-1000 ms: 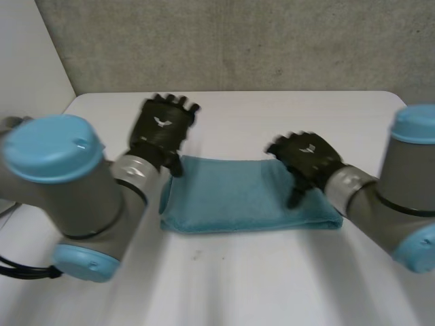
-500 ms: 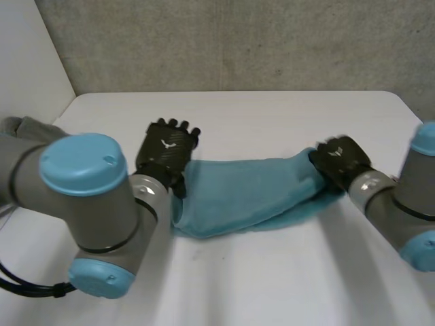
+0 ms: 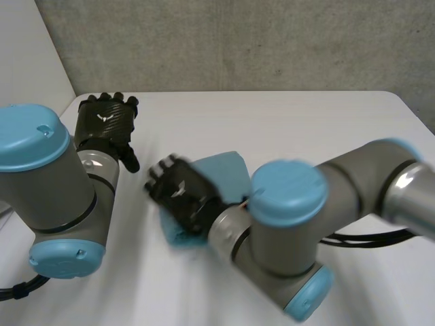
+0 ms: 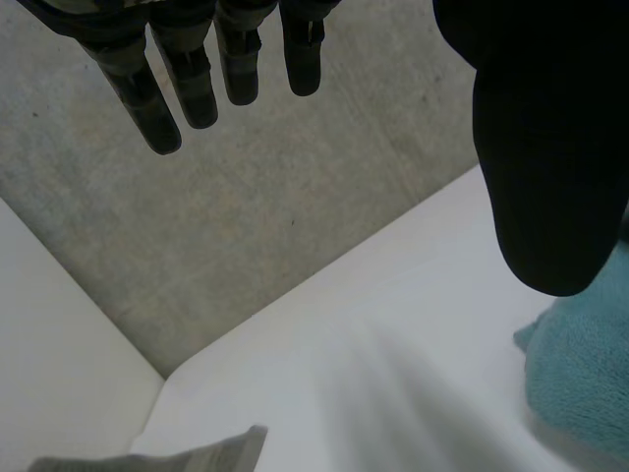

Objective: Fold the laundry.

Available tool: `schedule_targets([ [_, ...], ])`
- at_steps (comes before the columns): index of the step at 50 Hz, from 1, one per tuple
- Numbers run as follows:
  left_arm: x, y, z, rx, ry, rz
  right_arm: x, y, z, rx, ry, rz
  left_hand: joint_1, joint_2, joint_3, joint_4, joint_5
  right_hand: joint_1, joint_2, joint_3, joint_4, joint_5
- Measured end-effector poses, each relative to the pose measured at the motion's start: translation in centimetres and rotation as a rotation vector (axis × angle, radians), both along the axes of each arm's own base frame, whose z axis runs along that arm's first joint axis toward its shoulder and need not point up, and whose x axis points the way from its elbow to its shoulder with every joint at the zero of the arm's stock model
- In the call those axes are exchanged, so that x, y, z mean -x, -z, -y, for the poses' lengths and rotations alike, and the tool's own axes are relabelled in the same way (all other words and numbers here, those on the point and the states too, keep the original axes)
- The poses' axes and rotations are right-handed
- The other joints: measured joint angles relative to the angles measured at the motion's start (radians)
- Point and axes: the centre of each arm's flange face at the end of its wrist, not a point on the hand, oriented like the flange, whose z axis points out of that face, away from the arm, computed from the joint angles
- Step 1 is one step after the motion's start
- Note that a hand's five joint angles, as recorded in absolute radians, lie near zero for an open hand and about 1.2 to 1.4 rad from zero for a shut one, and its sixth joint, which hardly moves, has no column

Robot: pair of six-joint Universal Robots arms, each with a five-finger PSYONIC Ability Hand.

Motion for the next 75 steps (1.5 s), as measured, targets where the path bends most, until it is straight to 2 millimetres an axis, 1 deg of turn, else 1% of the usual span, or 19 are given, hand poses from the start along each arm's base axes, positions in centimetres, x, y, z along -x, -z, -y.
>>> schedule_targets([
  [2,0.2,-0.1,0.0,0.002,0.011,-0.014,1.1,-0.8,1.7,-0.085,0.075,0.051,0.000,0.000,0.000,0.000,0.000,0.000,0.000,0.000,0.000,0.000],
  [3,0.5,-0.3,0.0,0.003,0.025,-0.026,2.2,-1.6,3.1,-0.157,0.139,0.098,0.000,0.000,0.000,0.000,0.000,0.000,0.000,0.000,0.000,0.000],
  [4,0.7,-0.3,-0.1,0.003,0.035,-0.032,2.7,-1.9,3.6,-0.188,0.165,0.117,0.000,0.000,0.000,0.000,0.000,0.000,0.000,0.000,0.000,0.000],
  [6,1.4,-0.3,-0.4,-0.001,0.075,-0.050,4.9,-3.2,5.8,-0.321,0.275,0.201,0.000,0.000,0.000,0.000,0.000,0.000,0.000,0.000,0.000,0.000],
  [10,2.9,0.3,-1.6,-0.037,0.159,-0.068,7.0,-3.8,7.5,-0.454,0.370,0.257,0.000,0.000,0.000,0.000,0.000,0.000,0.000,0.000,0.000,0.000],
  [15,3.9,1.6,-3.1,-0.111,0.220,-0.066,7.3,-3.2,8.4,-0.514,0.393,0.249,0.000,0.000,0.000,0.000,0.000,0.000,0.000,0.000,0.000,0.000],
  [18,4.2,3.1,-4.0,-0.189,0.241,-0.049,7.0,-2.2,8.8,-0.540,0.392,0.224,0.000,0.000,0.000,0.000,0.000,0.000,0.000,0.000,0.000,0.000],
  [23,4.0,6.1,-4.8,-0.324,0.231,0.011,6.2,0.4,9.3,-0.588,0.394,0.146,0.000,0.000,0.000,0.000,0.000,0.000,0.000,0.000,0.000,0.000],
  [30,3.3,9.1,-4.7,-0.435,0.197,0.082,5.7,3.3,9.3,-0.588,0.390,0.028,0.000,0.000,0.000,0.000,0.000,0.000,0.000,0.000,0.000,0.000],
  [38,2.6,10.0,-3.7,-0.457,0.166,0.096,5.9,4.2,9.5,-0.526,0.396,-0.043,0.000,0.000,0.000,0.000,0.000,-0.031,0.000,-0.008,0.000,0.000],
  [42,2.6,9.4,-3.2,-0.439,0.164,0.082,6.1,3.7,9.8,-0.489,0.410,-0.044,0.000,0.000,0.000,0.000,0.000,-0.034,0.000,-0.008,0.000,0.000],
  [47,2.9,8.1,-3.0,-0.402,0.174,0.059,6.2,2.2,9.9,-0.443,0.413,-0.002,0.000,0.000,0.000,0.000,0.000,-0.034,0.000,-0.008,0.000,0.000],
  [55,3.1,3.3,-3.1,-0.285,0.214,-0.016,7.5,-2.3,10.0,-0.317,0.428,0.142,0.000,0.000,0.000,0.000,0.000,-0.034,0.000,-0.008,0.000,0.000],
  [60,2.8,-0.8,-3.9,-0.191,0.277,-0.080,9.8,-4.9,10.4,-0.247,0.507,0.216,0.000,0.000,0.000,0.000,0.000,-0.034,0.000,-0.008,0.000,0.000],
  [61,2.6,-1.8,-4.1,-0.170,0.290,-0.093,10.7,-5.5,10.5,-0.238,0.542,0.234,0.000,0.000,0.000,0.000,0.000,-0.034,0.000,-0.008,0.000,0.000],
  [64,2.2,-3.7,-4.4,-0.124,0.314,-0.120,12.2,-5.8,10.7,-0.250,0.601,0.248,0.000,0.000,0.000,0.000,0.000,-0.034,0.000,-0.008,0.000,0.000],
  [68,1.6,-5.4,-4.9,-0.084,0.337,-0.143,14.1,-5.1,10.9,-0.315,0.671,0.237,0.000,0.000,0.000,0.000,0.000,-0.034,0.000,-0.008,0.000,0.000],
  [71,1.4,-5.7,-5.2,-0.076,0.344,-0.147,15.3,-4.0,10.6,-0.403,0.708,0.207,0.000,0.000,0.000,0.000,0.000,-0.034,0.000,-0.008,0.000,0.000],
  [75,1.2,-5.5,-5.5,-0.086,0.348,-0.145,16.0,-2.3,9.9,-0.518,0.708,0.169,0.000,0.000,0.000,0.000,0.000,-0.034,0.000,-0.008,0.000,0.000],
])
